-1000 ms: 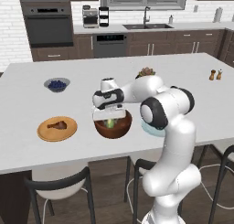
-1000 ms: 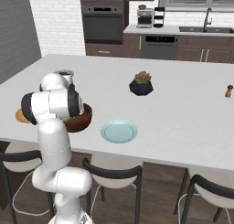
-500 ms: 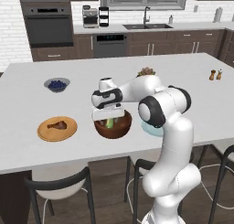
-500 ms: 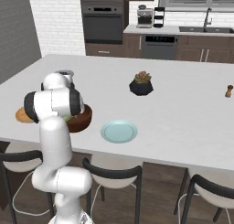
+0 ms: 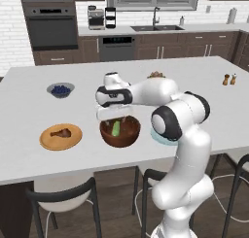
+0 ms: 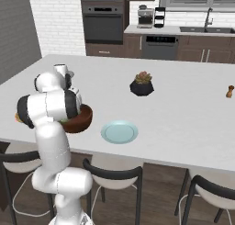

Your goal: Pick the chicken drumstick and corn from their plates and place them in the bowl. Then put the bowl in the fridge.

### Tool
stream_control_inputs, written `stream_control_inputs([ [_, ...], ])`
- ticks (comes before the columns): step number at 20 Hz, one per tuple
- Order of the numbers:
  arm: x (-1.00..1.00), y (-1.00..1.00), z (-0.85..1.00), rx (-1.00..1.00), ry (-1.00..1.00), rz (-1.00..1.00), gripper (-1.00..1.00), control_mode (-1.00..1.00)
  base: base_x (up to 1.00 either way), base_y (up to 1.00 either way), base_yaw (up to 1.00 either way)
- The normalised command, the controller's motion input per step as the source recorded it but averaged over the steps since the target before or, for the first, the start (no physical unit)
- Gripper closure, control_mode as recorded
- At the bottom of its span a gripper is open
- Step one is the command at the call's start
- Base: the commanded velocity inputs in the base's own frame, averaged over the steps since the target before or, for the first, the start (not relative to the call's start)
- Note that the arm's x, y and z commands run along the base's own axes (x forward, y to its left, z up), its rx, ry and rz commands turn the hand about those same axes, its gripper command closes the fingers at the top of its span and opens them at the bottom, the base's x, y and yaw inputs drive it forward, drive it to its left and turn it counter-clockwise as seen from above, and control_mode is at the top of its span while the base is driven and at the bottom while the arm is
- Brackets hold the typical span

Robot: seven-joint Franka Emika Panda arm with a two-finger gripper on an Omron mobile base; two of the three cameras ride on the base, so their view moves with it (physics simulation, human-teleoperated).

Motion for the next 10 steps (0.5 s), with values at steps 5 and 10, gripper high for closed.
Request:
stream_control_inputs([
  [5, -0.71, 0.08, 0.57, 0.01, -0.12, 0.04, -1.00, -1.00, 0.00, 0.00, 0.00],
  [10, -1.00, 0.48, 0.08, 0.07, -0.11, 0.00, -1.00, -1.00, 0.00, 0.00, 0.00],
])
